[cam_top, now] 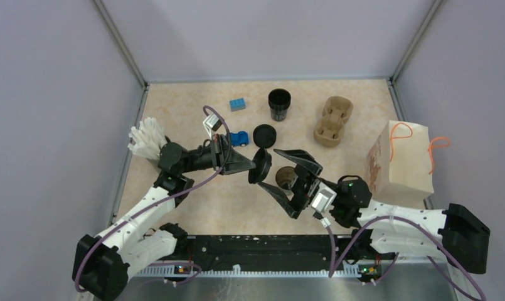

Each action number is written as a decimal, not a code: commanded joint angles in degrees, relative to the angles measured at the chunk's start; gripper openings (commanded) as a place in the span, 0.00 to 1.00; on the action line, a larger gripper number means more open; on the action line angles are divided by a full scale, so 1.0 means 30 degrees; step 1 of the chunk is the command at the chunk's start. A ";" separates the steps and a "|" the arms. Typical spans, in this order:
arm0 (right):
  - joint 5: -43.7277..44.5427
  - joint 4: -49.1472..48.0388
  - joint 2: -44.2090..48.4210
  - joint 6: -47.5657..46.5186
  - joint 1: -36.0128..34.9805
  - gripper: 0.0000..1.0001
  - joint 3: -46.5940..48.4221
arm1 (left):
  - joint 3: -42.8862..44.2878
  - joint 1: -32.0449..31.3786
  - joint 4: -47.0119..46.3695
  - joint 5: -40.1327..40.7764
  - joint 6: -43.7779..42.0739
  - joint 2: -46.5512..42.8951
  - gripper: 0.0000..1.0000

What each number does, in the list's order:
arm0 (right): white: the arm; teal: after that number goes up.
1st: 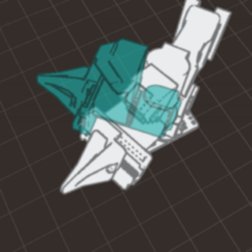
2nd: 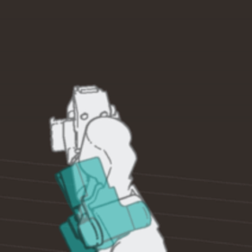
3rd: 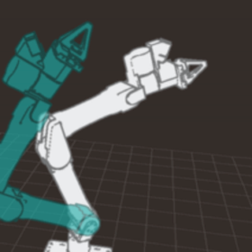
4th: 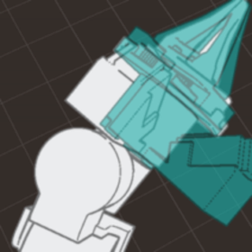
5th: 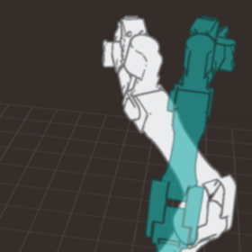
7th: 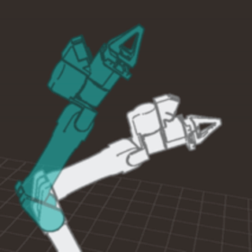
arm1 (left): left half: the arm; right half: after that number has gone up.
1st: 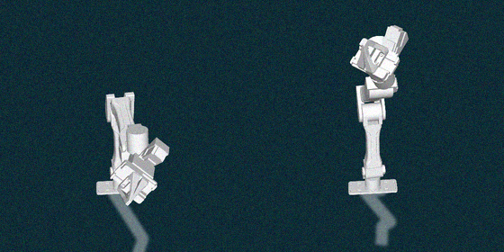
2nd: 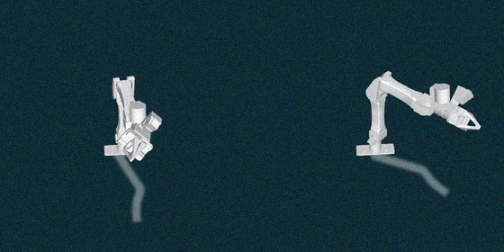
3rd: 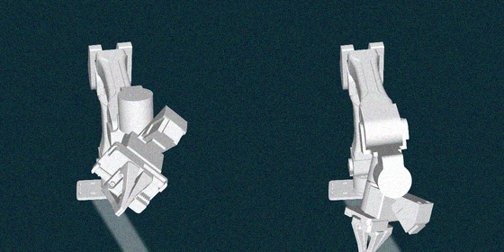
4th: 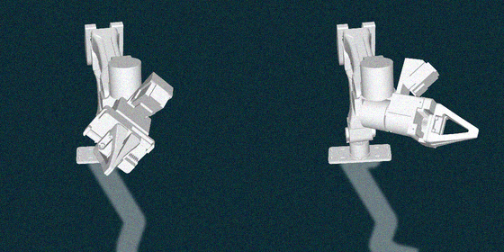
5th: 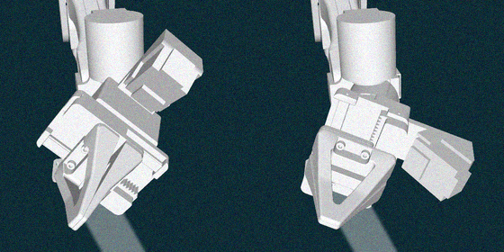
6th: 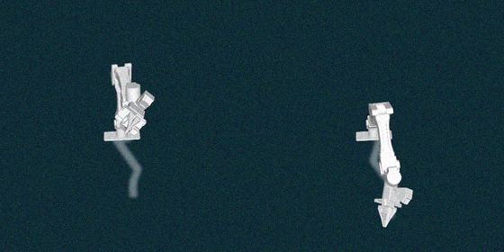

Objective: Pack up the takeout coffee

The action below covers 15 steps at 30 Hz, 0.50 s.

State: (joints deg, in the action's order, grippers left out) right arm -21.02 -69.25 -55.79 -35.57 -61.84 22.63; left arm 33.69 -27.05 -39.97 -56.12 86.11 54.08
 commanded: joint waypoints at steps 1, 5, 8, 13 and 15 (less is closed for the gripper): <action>0.0086 -0.0551 0.0015 -0.0602 -0.0346 0.93 0.0994 | -0.0200 -0.0122 -0.1135 0.0129 0.0122 -0.0174 0.00; -0.0002 0.0427 -0.0048 -0.1048 -0.0419 0.93 0.1387 | -0.0333 -0.0183 -0.1321 0.0204 0.0208 -0.0078 0.00; -0.0170 0.0848 -0.0257 -0.1201 -0.0476 0.93 0.1557 | -0.0364 -0.0241 -0.1255 0.0190 0.0118 -0.0071 0.00; -0.0486 0.2014 -0.0518 -0.1402 -0.0556 0.93 0.2063 | -0.0297 -0.0320 -0.1278 0.0106 0.0125 -0.0018 0.00; -0.0480 0.2404 -0.0565 -0.1618 -0.0645 0.93 0.2133 | -0.0195 -0.0356 -0.1278 -0.0005 0.0093 0.0006 0.00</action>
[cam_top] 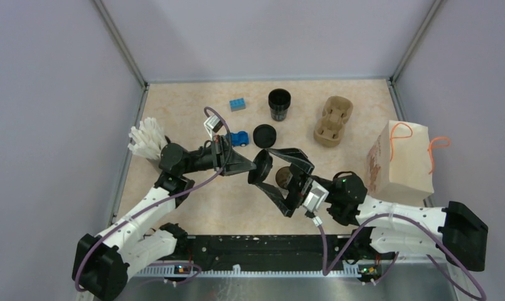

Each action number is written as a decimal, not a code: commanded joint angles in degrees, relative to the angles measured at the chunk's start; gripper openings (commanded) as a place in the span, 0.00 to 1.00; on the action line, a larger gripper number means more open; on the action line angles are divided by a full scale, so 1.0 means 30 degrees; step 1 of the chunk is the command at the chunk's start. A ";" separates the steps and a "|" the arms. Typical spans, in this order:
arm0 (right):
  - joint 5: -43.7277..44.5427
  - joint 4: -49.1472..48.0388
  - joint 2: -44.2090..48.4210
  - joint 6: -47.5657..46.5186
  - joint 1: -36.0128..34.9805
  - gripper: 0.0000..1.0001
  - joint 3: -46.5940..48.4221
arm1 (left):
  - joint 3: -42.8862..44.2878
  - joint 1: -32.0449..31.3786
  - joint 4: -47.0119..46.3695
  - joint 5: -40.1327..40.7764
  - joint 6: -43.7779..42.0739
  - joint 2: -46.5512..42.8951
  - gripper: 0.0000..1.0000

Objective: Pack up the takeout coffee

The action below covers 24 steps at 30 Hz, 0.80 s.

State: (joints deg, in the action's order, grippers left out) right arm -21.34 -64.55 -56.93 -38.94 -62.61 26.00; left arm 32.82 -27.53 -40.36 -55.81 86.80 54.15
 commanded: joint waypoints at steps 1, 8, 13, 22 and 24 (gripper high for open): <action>-0.0296 0.0864 -0.0214 -0.0570 -0.0419 0.93 0.1021 | 0.0141 -0.0184 -0.1138 -0.0100 -0.0136 0.0011 0.00; 0.0192 0.0407 -0.0233 -0.0554 -0.0632 0.87 0.0890 | 0.0088 -0.0213 -0.0996 -0.0003 -0.0271 0.0046 0.00; 0.0523 -0.0625 -0.0230 -0.0006 -0.0625 0.83 0.0402 | -0.0225 -0.0222 -0.0981 0.0279 -0.0224 -0.0101 0.00; 0.1808 -0.0928 0.0718 0.1819 -0.0627 0.83 -0.0882 | -0.0574 -0.0226 -0.0378 0.1232 -0.0815 -0.0784 0.43; 0.2798 -0.0710 0.1436 0.2863 -0.0634 0.82 -0.1469 | -0.0407 -0.0192 0.1116 0.1879 -0.2019 -0.1278 0.60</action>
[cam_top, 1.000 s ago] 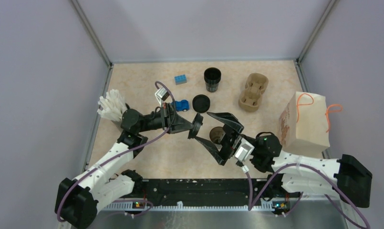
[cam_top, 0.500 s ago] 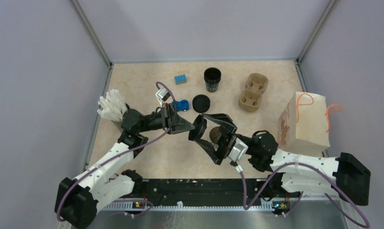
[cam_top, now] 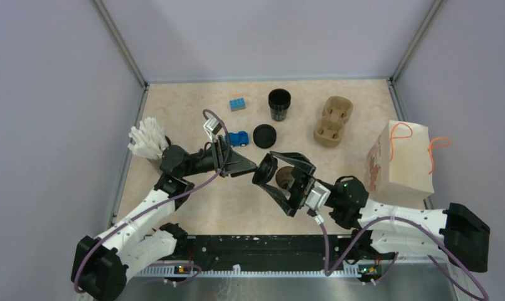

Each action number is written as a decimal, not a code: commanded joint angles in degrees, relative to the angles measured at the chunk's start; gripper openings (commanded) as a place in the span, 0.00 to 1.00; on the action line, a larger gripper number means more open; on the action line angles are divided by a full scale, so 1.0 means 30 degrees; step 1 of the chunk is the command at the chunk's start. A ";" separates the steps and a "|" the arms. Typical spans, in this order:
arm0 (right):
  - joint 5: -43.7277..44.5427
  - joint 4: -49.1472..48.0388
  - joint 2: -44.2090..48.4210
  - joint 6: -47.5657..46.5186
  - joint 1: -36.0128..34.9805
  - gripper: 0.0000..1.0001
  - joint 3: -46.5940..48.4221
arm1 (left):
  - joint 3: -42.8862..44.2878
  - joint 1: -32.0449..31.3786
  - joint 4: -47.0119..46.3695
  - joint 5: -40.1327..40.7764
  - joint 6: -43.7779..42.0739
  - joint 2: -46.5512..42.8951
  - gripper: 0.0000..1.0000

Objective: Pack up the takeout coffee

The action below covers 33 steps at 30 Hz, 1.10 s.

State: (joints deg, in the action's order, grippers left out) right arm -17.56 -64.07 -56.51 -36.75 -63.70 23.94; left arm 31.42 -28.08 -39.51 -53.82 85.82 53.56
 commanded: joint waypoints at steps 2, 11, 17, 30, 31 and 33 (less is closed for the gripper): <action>0.2844 -0.0165 0.2211 0.3499 -0.0269 0.81 -0.1360 | 0.0380 -0.0009 0.2805 0.1943 -0.3329 -0.1652 0.73; 1.2001 1.4056 0.6099 1.4451 -0.0254 0.76 0.0810 | 0.4014 -0.0017 1.5336 0.8549 -1.4402 -0.3651 0.99; 1.4951 2.6799 0.4088 2.0514 -0.0260 0.76 0.5756 | 0.5492 -0.0009 2.0117 1.0385 -1.9346 -0.4152 0.99; 1.4093 3.7870 -0.1112 2.3889 0.0103 0.78 1.2523 | 0.4532 -0.0012 2.2794 1.1546 -2.3693 -0.7235 0.99; 1.3857 3.8004 -0.1491 2.3732 0.0297 0.79 1.2837 | 0.4297 -0.0001 2.2784 1.1553 -2.3862 -0.7462 0.99; 1.2850 3.8257 -0.2549 2.3232 0.1030 0.80 1.3278 | 0.3823 -0.0016 2.2650 1.1612 -2.3817 -0.8084 0.99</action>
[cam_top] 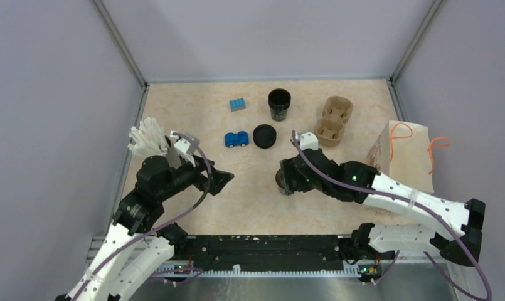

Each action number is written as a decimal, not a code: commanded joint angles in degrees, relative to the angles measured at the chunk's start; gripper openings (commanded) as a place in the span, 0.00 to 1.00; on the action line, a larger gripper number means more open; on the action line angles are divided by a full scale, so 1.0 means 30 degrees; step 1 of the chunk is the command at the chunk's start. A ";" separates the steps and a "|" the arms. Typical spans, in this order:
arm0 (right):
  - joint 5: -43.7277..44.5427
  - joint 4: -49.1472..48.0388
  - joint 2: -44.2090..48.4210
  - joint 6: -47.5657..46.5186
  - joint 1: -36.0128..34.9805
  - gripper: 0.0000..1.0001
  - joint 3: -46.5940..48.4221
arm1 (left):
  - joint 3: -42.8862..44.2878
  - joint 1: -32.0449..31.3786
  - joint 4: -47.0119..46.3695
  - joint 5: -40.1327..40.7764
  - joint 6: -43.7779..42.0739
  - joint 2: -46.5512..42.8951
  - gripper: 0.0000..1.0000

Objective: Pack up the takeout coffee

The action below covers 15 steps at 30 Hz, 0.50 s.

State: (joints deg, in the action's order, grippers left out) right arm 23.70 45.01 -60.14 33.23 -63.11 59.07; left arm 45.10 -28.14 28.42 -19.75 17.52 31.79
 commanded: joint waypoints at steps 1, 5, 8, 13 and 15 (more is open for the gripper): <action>-0.1435 0.2122 -0.1827 -0.0264 0.1400 0.80 0.1857 | -0.0997 0.0005 -0.0226 0.0038 -0.1059 -0.1169 0.99; -0.2327 0.2741 -0.3653 -0.0883 0.2273 0.80 0.3090 | -0.1820 0.0013 -0.0933 -0.0641 -0.1155 -0.2266 0.99; -0.2649 0.2687 -0.4782 -0.1337 0.2497 0.81 0.3800 | -0.2105 0.0020 -0.1115 -0.0551 -0.1137 -0.2622 0.99; -0.2879 0.2899 -0.6646 -0.1955 0.2813 0.84 0.4735 | -0.2275 0.0008 -0.1097 -0.0701 -0.1049 -0.2661 0.99; -0.3074 0.2990 -0.7285 -0.2194 0.3028 0.85 0.5011 | -0.2272 0.0005 -0.1018 -0.0609 -0.0967 -0.2705 0.99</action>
State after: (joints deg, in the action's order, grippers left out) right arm 16.03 52.80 -79.37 29.02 -55.51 70.43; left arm 38.74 -28.14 27.92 -20.82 15.03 24.14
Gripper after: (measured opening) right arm 0.846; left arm 0.987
